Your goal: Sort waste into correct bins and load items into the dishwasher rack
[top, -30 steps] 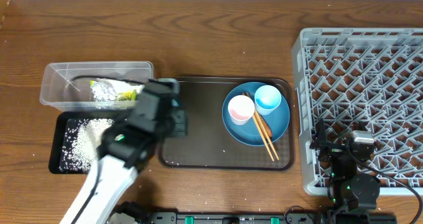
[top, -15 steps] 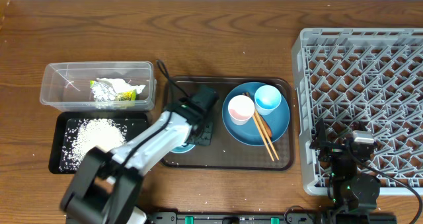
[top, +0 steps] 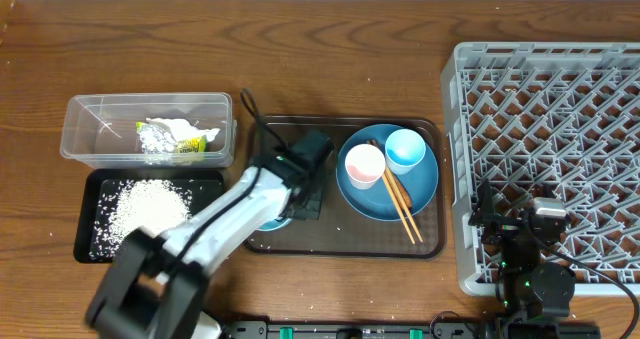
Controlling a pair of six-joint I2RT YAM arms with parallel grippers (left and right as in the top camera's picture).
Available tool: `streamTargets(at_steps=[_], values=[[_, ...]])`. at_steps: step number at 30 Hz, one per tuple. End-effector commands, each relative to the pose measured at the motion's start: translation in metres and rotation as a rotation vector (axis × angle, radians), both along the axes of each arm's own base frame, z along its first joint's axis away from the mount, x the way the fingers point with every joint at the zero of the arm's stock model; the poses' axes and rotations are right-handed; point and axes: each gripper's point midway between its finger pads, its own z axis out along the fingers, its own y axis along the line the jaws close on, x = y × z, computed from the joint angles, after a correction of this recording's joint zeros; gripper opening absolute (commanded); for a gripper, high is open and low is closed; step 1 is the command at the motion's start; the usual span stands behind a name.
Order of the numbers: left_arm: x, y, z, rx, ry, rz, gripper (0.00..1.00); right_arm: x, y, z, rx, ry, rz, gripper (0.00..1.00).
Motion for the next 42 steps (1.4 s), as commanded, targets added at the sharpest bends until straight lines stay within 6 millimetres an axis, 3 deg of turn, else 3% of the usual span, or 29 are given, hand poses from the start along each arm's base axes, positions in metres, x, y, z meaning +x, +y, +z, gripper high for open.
streamTargets(at_steps=[1, 6, 15, 21, 25, 29, 33, 37, 42], values=[[0.019, 0.004, 0.049, -0.011, -0.159, 0.008, 0.06, 0.0, 0.004, 0.0, 0.009, -0.003, 0.013, 0.99], [0.025, 0.028, 0.102, -0.074, -0.306, 0.086, 0.06, 0.0, 0.004, 0.0, 0.009, -0.003, 0.013, 0.99], [0.022, 0.098, 0.187, -0.381, -0.503, 0.339, 0.06, 0.0, 0.004, 0.0, 0.009, -0.003, 0.013, 0.99], [0.011, 0.134, 0.235, -0.592, -0.656, 0.412, 0.06, 0.0, 0.004, 0.0, 0.009, -0.003, 0.013, 0.99], [0.011, 0.17, 0.251, -0.715, -0.725, 0.524, 0.07, 0.0, 0.004, 0.0, 0.009, -0.003, 0.013, 0.99], [0.013, 0.196, 0.256, -0.922, -0.747, 0.571, 0.06, 0.0, 0.004, 0.0, 0.009, -0.003, 0.013, 0.99], [0.012, 0.221, 0.264, -1.228, -0.782, 0.485, 0.06, 0.0, 0.004, 0.0, 0.009, -0.003, 0.013, 0.99], [0.022, 0.257, 0.219, -1.346, -0.666, 0.696, 0.06, 0.0, 0.004, 0.0, 0.009, -0.003, 0.013, 0.99], [0.03, 0.269, 0.173, -1.455, -0.518, 0.839, 0.06, 0.0, 0.004, 0.0, 0.009, -0.003, 0.013, 0.99]])
